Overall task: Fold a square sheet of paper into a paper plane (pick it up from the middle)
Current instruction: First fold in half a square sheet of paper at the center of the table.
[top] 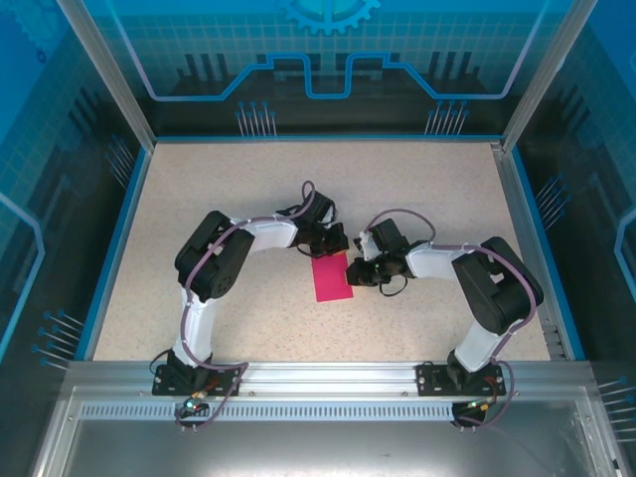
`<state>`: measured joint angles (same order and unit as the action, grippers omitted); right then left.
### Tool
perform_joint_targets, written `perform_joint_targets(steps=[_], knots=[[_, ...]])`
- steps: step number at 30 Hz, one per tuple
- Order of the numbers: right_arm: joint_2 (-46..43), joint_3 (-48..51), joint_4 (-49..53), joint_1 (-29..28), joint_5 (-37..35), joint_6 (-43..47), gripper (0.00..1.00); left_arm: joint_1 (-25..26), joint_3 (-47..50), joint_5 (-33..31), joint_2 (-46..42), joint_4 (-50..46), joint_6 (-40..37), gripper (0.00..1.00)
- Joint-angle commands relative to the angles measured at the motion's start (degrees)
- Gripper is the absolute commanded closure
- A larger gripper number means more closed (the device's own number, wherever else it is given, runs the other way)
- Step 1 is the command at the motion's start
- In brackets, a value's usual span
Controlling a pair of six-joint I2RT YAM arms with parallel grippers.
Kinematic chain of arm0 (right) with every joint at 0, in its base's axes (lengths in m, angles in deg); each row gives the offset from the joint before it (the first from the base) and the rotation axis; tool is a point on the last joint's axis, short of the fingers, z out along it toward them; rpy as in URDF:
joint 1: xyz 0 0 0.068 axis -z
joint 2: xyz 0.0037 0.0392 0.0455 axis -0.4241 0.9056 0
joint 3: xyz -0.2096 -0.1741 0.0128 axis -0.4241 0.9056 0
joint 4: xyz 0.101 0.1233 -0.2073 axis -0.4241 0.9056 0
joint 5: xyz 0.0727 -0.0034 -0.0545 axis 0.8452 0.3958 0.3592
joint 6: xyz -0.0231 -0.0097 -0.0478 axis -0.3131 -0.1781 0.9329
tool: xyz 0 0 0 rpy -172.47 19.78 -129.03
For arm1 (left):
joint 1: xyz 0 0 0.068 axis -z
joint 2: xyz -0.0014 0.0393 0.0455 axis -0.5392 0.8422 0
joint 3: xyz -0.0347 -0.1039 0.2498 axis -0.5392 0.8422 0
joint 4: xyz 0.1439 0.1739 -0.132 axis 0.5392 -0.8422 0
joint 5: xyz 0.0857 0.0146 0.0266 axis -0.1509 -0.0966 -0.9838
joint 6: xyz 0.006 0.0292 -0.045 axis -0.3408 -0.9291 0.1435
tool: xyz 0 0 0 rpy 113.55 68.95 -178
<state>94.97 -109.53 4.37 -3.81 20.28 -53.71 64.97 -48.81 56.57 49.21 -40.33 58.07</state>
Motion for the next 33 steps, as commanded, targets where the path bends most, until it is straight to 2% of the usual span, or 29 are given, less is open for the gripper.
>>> perform_joint_targets(steps=[1, 11, 18, 33], knots=[[2.05, 2.45, 8.69, 0.07, -6.97, 1.67, 0.88, -1.61, -1.90, -3.23, 2.03, -2.21, -1.48, 1.00], [1.74, 2.80, 8.59, 0.07, -7.20, 1.13, 0.88, -4.16, -2.43, -2.53, 2.78, -1.61, -2.78, 1.00], [2.22, 2.77, 8.65, 0.08, -7.20, 0.97, 0.88, -5.38, -2.03, 0.42, 2.56, 1.34, -4.11, 1.00], [1.93, 2.64, 8.61, -0.03, -6.92, 0.75, 0.88, -6.84, -3.49, -0.98, 2.73, 1.61, -4.89, 1.00]])
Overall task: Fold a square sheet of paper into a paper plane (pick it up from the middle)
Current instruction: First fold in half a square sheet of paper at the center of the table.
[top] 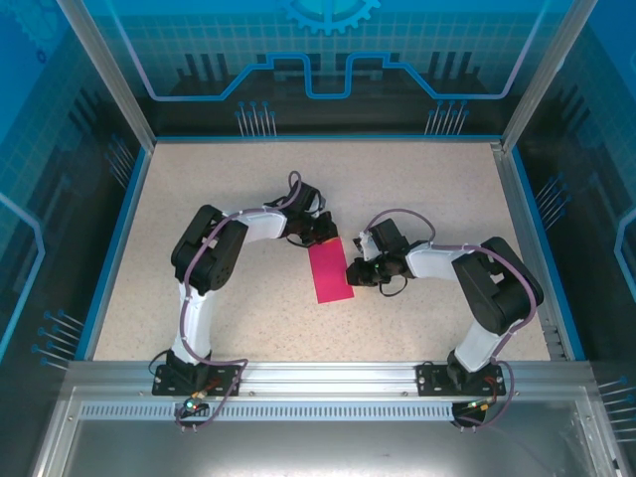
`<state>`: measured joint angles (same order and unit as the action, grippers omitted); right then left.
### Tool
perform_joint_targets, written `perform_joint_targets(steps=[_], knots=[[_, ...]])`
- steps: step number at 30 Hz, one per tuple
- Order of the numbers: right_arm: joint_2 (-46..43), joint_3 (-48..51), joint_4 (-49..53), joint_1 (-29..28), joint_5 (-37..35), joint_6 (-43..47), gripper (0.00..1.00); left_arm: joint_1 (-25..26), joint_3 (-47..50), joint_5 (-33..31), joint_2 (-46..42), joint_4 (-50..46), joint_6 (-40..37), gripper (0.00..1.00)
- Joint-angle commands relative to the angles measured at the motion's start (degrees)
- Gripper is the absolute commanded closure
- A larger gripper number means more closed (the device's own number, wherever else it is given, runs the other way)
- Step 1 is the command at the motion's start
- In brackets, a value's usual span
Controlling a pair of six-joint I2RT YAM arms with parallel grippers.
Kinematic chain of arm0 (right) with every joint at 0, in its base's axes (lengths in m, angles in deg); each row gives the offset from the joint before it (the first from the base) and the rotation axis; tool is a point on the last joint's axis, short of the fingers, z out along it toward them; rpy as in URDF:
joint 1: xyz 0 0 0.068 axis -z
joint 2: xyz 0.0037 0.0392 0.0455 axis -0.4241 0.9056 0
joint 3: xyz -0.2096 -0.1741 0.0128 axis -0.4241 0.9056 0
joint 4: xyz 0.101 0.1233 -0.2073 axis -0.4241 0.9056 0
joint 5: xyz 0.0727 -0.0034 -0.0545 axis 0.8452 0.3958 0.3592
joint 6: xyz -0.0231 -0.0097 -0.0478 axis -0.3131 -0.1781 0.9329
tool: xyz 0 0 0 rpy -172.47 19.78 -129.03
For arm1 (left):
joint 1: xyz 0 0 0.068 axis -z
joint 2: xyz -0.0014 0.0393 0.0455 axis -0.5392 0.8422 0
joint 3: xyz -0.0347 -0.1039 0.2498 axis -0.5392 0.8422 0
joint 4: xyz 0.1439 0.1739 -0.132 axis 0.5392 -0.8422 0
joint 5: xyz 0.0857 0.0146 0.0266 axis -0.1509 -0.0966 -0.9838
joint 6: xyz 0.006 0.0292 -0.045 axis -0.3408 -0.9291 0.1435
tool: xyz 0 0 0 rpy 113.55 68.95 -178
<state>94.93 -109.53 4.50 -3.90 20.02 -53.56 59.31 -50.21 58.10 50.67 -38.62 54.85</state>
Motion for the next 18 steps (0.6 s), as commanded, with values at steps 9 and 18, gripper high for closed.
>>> perform_joint_targets(steps=[9, 18], knots=[[-3.29, 0.34, 5.57, 0.10, -1.11, -3.26, 0.87, -2.25, -3.94, -2.86, -3.83, -2.19, -2.88, 1.00], [-5.03, -6.02, 4.89, -3.09, -3.73, -9.52, 0.86, -2.61, 11.48, -8.50, -16.42, -0.09, -0.07, 1.00]])
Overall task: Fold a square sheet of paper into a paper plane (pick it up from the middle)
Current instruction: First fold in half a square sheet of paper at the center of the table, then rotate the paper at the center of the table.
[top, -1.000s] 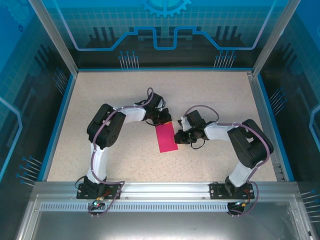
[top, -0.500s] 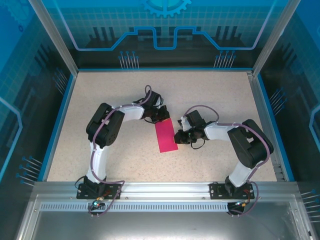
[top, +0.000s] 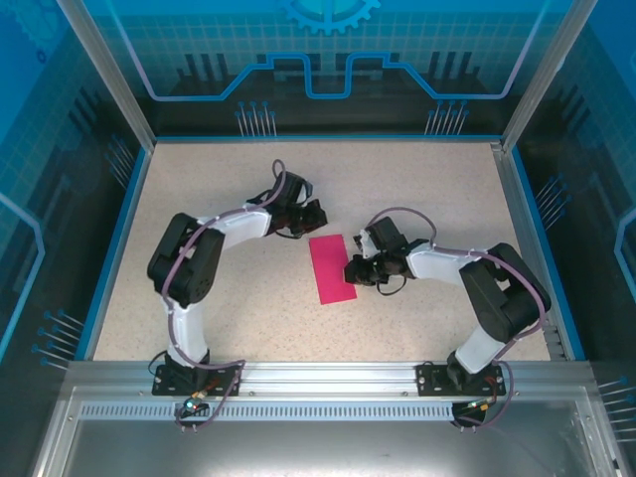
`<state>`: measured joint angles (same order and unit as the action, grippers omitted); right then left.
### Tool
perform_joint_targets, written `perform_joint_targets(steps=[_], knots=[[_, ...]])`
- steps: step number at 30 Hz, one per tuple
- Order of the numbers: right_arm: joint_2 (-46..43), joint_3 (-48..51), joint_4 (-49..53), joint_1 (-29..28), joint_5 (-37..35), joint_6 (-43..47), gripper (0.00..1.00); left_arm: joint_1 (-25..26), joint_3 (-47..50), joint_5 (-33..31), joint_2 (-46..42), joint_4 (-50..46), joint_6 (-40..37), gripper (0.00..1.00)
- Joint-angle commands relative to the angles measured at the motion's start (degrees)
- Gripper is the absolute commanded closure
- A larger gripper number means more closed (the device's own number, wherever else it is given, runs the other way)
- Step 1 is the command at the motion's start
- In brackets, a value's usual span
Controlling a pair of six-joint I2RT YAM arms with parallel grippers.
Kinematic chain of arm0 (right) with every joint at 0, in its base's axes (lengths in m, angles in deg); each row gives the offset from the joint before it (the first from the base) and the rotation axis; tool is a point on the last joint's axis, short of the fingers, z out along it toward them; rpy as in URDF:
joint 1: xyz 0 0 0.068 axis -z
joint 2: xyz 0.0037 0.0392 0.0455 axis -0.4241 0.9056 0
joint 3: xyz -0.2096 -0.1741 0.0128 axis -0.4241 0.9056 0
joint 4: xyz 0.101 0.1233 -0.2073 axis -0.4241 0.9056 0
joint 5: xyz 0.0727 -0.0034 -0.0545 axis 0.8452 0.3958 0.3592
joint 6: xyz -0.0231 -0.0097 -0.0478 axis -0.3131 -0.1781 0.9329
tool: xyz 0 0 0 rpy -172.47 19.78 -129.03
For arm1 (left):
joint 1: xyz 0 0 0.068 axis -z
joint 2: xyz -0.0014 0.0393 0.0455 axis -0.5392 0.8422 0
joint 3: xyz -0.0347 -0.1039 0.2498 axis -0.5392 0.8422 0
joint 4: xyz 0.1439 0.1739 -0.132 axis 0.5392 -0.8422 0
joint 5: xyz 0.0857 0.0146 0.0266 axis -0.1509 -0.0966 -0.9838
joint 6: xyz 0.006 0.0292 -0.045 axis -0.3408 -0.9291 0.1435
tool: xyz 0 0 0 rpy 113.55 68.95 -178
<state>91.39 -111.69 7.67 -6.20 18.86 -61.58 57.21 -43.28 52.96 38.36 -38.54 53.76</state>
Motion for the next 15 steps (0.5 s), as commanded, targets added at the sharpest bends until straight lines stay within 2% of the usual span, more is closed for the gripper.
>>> perform_joint_targets(steps=[1, 8, 15], knots=[[-0.97, -6.00, 3.10, -0.84, -3.99, -0.25, 0.86, -0.57, 6.80, -4.18, -5.78, -0.14, 1.67, 0.99], [12.72, -19.29, 8.37, -3.29, -8.55, 3.98, 0.87, -0.64, 19.43, -8.00, -15.34, 1.55, 6.21, 0.98], [23.32, -32.39, 13.66, -4.36, -12.50, 5.33, 0.88, -0.59, 24.54, -7.98, -19.00, 1.45, 7.63, 0.96]])
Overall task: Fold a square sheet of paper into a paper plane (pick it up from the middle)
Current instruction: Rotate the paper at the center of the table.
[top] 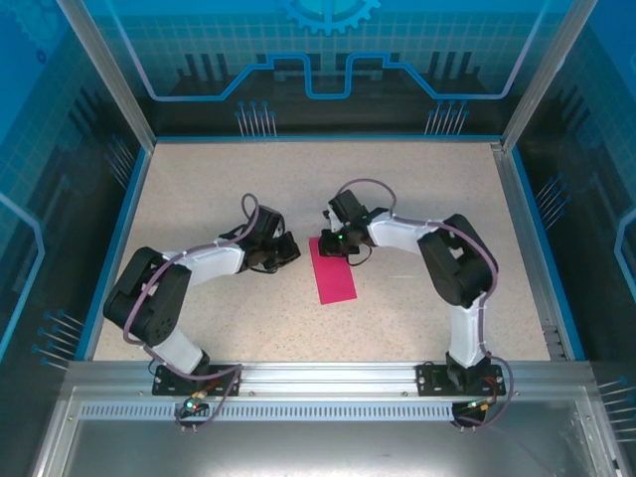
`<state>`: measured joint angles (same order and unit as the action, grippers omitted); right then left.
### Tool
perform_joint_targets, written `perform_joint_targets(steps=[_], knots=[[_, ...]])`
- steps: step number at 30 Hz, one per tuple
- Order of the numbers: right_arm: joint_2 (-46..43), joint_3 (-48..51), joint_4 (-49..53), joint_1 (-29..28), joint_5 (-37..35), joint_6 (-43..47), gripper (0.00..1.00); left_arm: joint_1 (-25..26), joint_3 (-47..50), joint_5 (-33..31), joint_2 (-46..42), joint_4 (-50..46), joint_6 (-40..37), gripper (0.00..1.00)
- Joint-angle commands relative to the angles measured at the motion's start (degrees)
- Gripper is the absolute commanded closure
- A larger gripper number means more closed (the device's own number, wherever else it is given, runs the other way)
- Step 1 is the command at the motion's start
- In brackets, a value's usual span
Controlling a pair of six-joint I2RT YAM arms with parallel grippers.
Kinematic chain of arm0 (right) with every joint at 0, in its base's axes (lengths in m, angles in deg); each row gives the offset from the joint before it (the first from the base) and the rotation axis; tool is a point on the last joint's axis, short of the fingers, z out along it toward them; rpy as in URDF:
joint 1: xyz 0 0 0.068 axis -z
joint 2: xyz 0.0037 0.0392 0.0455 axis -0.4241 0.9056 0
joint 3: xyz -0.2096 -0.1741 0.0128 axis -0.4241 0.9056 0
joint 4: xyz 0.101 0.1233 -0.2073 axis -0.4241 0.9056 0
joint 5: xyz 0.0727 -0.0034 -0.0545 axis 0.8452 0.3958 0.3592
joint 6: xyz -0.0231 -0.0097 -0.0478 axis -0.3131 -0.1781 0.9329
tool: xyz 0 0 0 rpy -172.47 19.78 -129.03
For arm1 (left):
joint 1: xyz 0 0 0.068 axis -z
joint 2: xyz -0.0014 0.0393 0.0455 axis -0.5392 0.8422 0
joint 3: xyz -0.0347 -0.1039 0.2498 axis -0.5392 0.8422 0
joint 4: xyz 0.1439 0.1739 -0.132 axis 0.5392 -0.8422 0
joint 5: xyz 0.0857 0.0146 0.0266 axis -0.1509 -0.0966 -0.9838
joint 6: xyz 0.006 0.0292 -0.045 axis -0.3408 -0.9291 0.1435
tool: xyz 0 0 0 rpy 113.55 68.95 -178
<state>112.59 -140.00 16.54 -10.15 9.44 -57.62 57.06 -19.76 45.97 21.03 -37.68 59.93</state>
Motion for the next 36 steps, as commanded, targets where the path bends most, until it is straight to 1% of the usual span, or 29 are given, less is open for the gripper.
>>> perform_joint_targets(steps=[1, 4, 7, 9, 12, 15, 17, 20, 22, 25, 28, 31, 33, 36], knots=[[2.99, -5.26, 5.63, -0.33, -4.23, 1.29, 0.88, -0.40, 1.14, -0.74, -1.87, 0.38, 1.37, 0.96], [4.09, -6.49, 7.92, 0.90, -7.64, -0.58, 0.88, 0.03, 1.20, 0.24, -2.23, 0.14, 1.00, 0.96], [2.87, -4.65, 9.45, 3.00, -11.04, -4.35, 0.87, 1.41, 0.61, 0.80, -2.18, -0.38, 0.46, 0.96], [0.78, -1.56, 8.84, 4.22, -11.96, -7.57, 0.85, 2.79, 0.26, 1.10, -2.16, -0.31, 0.65, 0.96], [-2.88, 2.99, 8.54, 4.57, -14.31, -14.11, 0.84, 5.22, 0.14, 2.65, -1.78, 1.59, 2.04, 0.96], [-7.11, 7.79, 6.36, 4.61, -15.16, -20.28, 0.84, 8.63, -0.07, 4.04, -0.84, 4.41, 4.46, 0.95], [-9.73, 9.88, 5.39, 4.79, -15.39, -22.63, 0.84, 11.08, -0.22, 4.93, 0.19, 6.79, 6.22, 0.96], [-14.50, 13.72, -0.32, 5.77, -11.62, -20.63, 0.85, 14.88, -1.64, 5.66, 2.36, 8.74, 7.90, 0.96], [-17.61, 15.58, -2.74, 6.68, -8.78, -16.80, 0.85, 17.48, -2.72, 5.75, 3.79, 9.03, 8.58, 0.96], [-19.71, 19.26, -4.54, 8.09, -3.17, -11.40, 0.88, 19.88, -3.85, 5.90, 5.68, 9.11, 9.26, 0.97], [-20.61, 24.47, -7.91, 9.46, 2.71, -8.92, 0.92, 21.26, -4.65, 6.67, 7.89, 9.30, 9.88, 0.99], [-20.98, 28.41, -11.76, 10.02, 8.11, -6.56, 0.94, 21.90, -5.17, 6.72, 9.80, 9.44, 10.44, 1.00], [-20.50, 28.80, -12.49, 10.02, 9.72, -5.59, 0.95, 21.90, -5.34, 5.43, 10.17, 8.70, 10.35, 1.00], [-19.24, 29.04, -12.54, 10.09, 9.93, -5.07, 0.98, 21.96, -5.48, 3.86, 10.63, 7.51, 10.01, 1.00]])
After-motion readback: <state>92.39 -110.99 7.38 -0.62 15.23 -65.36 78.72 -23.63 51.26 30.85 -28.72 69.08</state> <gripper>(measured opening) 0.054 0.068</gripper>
